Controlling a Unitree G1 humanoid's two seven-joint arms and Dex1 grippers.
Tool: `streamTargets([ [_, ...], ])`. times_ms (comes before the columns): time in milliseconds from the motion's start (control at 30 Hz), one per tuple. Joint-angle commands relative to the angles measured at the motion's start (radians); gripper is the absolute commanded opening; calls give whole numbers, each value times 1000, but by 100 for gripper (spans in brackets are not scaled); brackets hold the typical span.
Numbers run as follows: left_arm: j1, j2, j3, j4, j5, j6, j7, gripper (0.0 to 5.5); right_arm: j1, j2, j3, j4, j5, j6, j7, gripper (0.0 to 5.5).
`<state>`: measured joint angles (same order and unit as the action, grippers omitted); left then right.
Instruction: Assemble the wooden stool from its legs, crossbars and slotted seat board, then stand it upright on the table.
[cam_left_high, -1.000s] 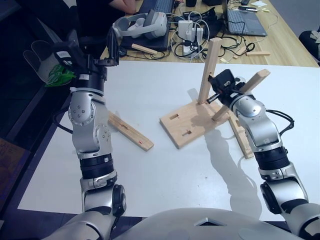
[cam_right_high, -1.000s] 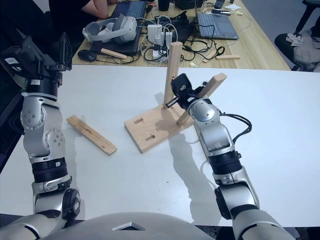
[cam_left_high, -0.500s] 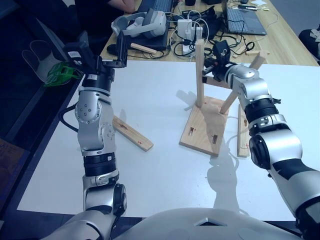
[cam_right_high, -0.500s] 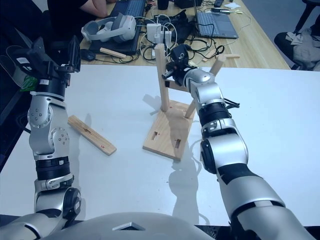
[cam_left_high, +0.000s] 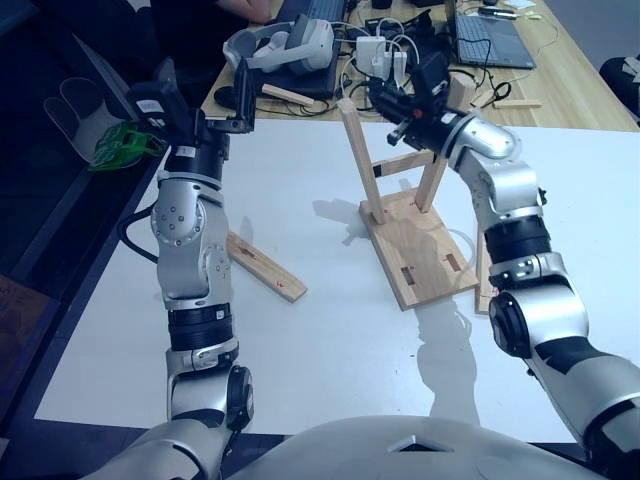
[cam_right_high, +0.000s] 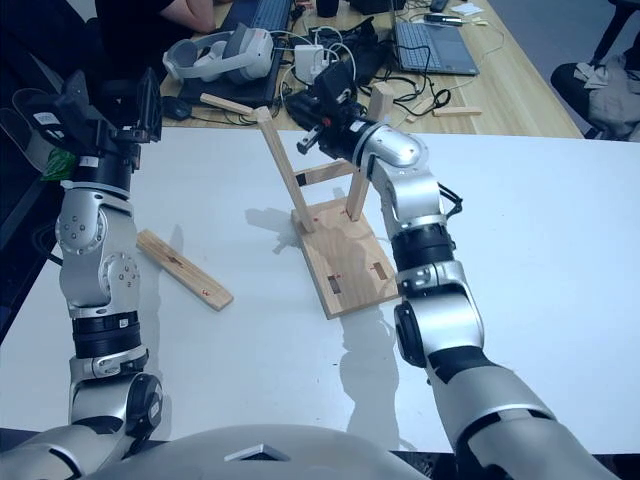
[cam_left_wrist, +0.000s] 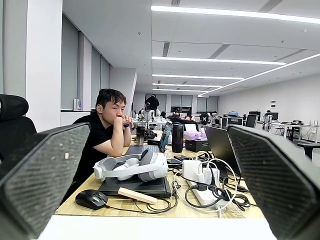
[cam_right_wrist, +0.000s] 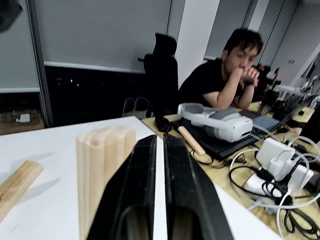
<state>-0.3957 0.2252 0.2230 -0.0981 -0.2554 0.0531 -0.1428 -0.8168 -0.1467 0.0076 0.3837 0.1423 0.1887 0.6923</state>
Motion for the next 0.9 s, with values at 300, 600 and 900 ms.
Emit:
streamTargets([
  [300, 254, -74, -59, -224, 72, 22, 97, 510, 985, -336, -360, -524, -25, -15, -5, 165],
  [600, 347, -146, -146, -295, 100, 34, 112, 510, 1099, -436, -334, -214, -31, -171, 59, 304],
  [900, 299, -141, -112, -278, 53, 67, 85, 510, 1051, -442, -248, -168, 62, 71, 114, 459],
])
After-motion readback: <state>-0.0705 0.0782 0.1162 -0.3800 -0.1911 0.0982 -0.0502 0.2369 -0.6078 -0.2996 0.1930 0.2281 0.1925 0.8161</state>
